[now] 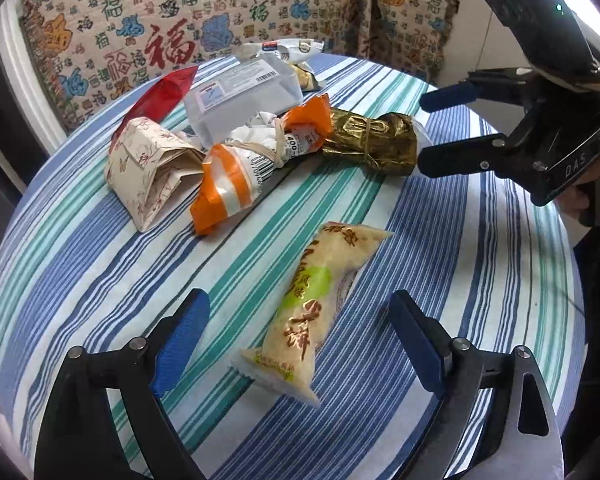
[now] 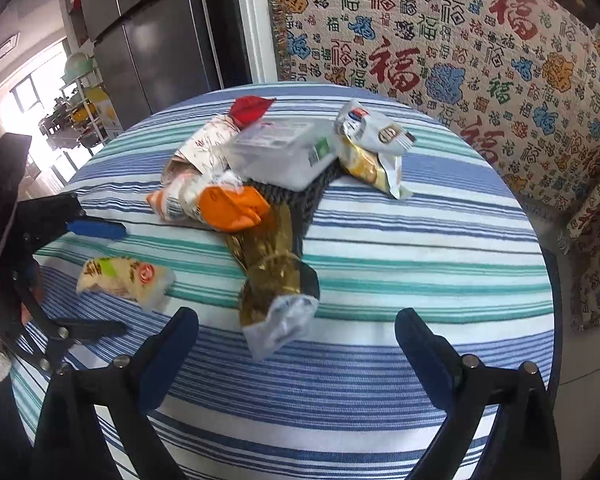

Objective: Collect trash
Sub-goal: 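Grasp the gold wrapper with right tool while left tool grasps the cream snack bar, then carry both items to the blue basket and open both tools to drop them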

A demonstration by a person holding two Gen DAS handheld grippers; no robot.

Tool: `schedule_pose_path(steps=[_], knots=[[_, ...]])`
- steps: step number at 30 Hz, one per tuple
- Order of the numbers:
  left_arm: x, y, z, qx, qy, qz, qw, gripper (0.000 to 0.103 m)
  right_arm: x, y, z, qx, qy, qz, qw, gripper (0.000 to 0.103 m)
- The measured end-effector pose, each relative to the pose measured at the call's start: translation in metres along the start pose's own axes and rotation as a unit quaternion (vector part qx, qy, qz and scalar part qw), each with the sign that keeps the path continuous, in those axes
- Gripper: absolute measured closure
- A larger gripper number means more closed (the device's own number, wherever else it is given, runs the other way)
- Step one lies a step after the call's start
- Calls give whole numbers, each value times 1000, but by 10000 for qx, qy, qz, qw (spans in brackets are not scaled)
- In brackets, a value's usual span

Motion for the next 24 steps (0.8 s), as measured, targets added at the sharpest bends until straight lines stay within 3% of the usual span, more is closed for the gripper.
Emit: schedule_pose_path(steps=[4,5,6,7,8,16,24], knots=[[-2,-3,2,79,11,1,10000,32,-9,18,-4,-126,-62,-119,9998,29],[-2,-4,1,127,-42,-16,9999,39,-9,23,-5,-201,-73,-183,9996,59],[-3,-5,0,164,-129,-41,9998,58,-8,27,-5,-287,-40,-307,9991,71],[-3,-5,-4,204,-249,-71,9995,79,-8,25,-4,-287,45,-257,9992,75],[-4,-5,-7,307,-382,-119,9987,88,-7,21,-3,-286,127,-252,9992,75],[-12,-36,-5,146,-1199,90,9926,89,11,-48,-2,-402,201,-25,9990,75],[-65,-71,97,257,-919,406,9946,88,50,-140,56,75,867,611,9943,75]])
Point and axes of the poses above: each gripper's, at about its wrist camera, not at the fingertips, and y roughly the way its jaws point, z to its right, x to its underside, the point moved 4 cm from there along y, roughly the way its jaws point, and after that the axes turned 13 degrees about -x, right-handed, at the moved point
